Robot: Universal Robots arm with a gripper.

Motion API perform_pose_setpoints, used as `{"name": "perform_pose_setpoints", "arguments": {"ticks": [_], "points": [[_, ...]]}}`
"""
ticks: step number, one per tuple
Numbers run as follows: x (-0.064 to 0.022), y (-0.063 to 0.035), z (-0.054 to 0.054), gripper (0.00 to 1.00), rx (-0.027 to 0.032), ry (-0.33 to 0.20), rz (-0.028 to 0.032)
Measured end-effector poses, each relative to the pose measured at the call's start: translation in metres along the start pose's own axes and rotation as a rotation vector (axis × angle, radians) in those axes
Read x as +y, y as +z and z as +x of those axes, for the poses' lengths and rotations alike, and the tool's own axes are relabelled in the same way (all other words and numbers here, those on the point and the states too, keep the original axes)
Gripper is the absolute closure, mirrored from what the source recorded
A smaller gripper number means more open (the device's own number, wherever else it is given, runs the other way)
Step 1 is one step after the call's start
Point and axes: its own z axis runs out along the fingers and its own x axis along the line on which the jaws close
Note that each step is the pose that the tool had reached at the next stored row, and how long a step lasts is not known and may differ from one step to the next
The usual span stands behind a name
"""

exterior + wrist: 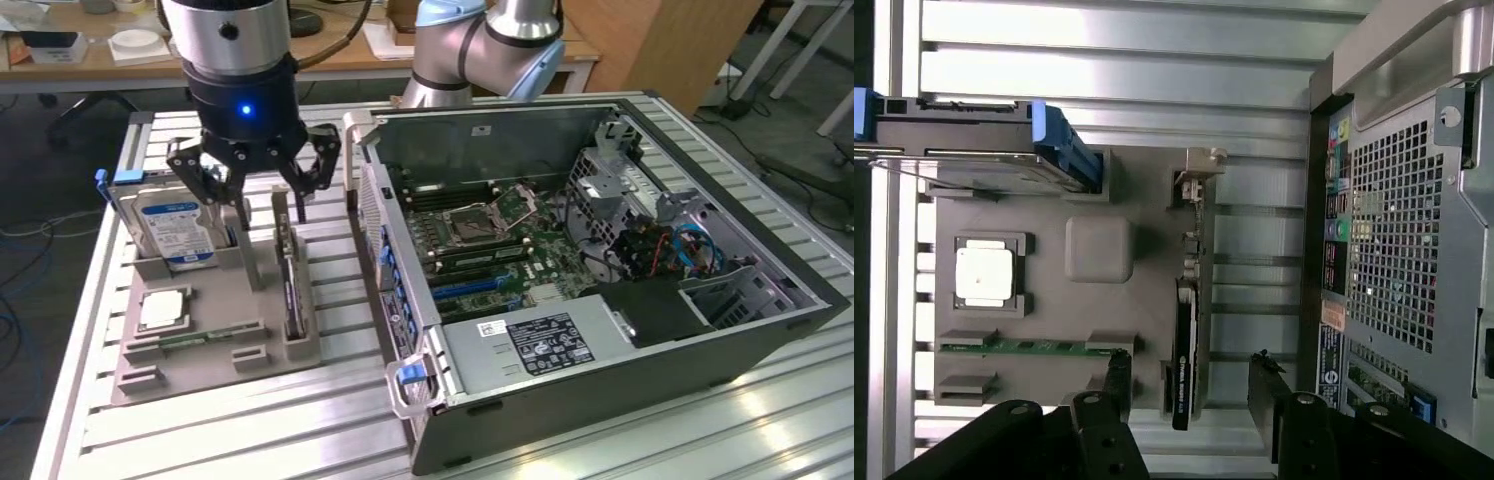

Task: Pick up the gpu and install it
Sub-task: 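Pick up the gpu and move the gpu toward the slot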

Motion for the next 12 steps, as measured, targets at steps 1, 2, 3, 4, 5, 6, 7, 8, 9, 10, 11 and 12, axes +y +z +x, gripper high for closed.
{"name": "perform_pose_setpoints", "arguments": {"ticks": [1, 2, 3, 4, 5, 6, 7, 8, 9, 10, 11, 12], "points": [[-0.0001, 0.0018, 0.000, 0.41, 0.0000, 0.000, 0.0000], [-0.0003, 0.0037, 0.000, 0.41, 0.0000, 0.000, 0.0000], [-0.0004, 0.0055, 0.000, 0.41, 0.0000, 0.000, 0.0000], [-0.0006, 0.0073, 0.000, 0.41, 0.0001, 0.000, 0.0001], [-0.0008, 0.0091, 0.000, 0.41, 0.0001, 0.000, 0.0000], [-0.0010, 0.0109, 0.000, 0.41, 0.0000, 0.000, 0.0000], [-0.0012, 0.0127, 0.000, 0.41, 0.0000, 0.000, 0.0000], [-0.0013, 0.0145, 0.000, 0.41, 0.0000, 0.000, 0.0000], [-0.0016, 0.0163, 0.000, 0.41, 0.0000, 0.000, 0.0000], [-0.0020, 0.0181, 0.000, 0.41, 0.0000, 0.000, 0.0000], [-0.0024, 0.0199, 0.000, 0.41, 0.0000, 0.000, 0.0000], [-0.0028, 0.0217, 0.000, 0.41, 0.0000, 0.000, -0.0001]]}}
